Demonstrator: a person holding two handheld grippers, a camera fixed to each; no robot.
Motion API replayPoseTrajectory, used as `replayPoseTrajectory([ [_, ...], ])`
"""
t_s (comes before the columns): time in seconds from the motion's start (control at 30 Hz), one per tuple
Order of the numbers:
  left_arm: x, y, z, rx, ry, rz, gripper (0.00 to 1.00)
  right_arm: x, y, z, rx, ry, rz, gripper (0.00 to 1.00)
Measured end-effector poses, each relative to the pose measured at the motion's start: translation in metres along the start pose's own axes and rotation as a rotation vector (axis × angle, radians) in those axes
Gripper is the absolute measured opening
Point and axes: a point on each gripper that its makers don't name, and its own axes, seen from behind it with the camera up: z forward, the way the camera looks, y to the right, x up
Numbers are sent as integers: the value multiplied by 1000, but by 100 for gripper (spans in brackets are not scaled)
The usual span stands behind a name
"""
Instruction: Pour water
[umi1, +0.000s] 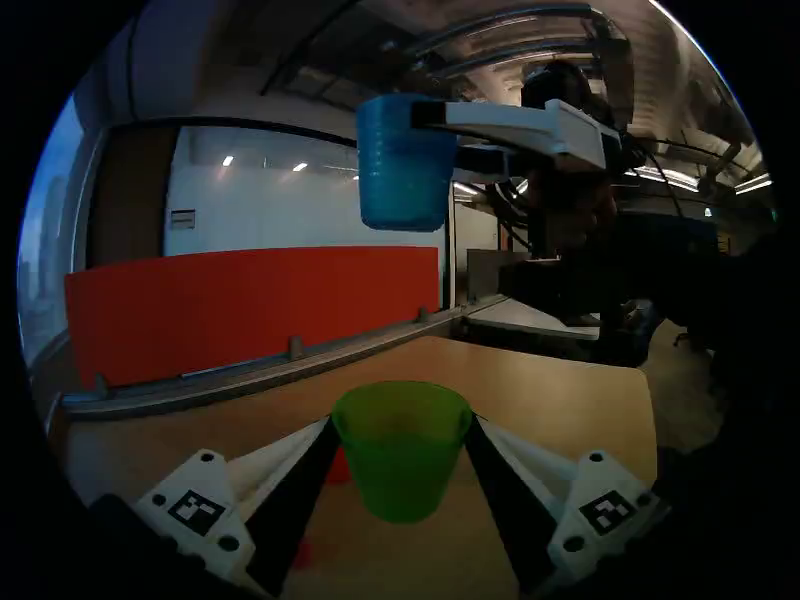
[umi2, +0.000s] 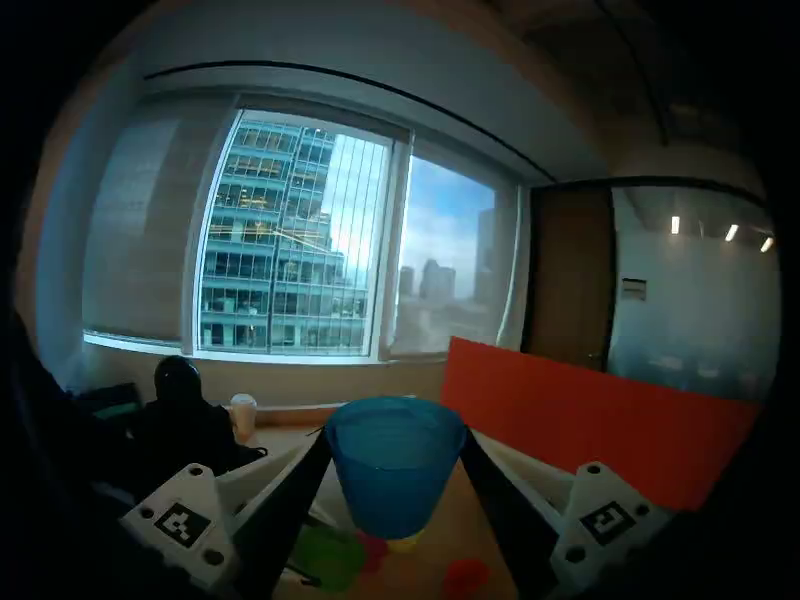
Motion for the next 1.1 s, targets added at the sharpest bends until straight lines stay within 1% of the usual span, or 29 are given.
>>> replayPoseTrajectory([
  [0.17, -1, -1, 0, 2, -5, 3, 87, -6, 6, -6, -9, -2, 10, 94],
  [0.33, -4, -2, 0, 3, -14, 3, 87, -16, 16, -17, -32, -10, 22, 94],
  [0.67, -5, -8, -3, 13, -24, -3, 87, -41, 35, -46, -82, -41, 25, 94],
  [0.87, -8, -13, -5, 19, -37, 2, 87, -52, 43, -62, -105, -46, 21, 94],
  [0.97, -9, -14, -5, 20, -42, 4, 87, -56, 45, -66, -112, -47, 22, 94],
  [1.1, -12, -12, -4, 15, -50, 5, 87, -63, 44, -69, -111, -52, 27, 94],
])
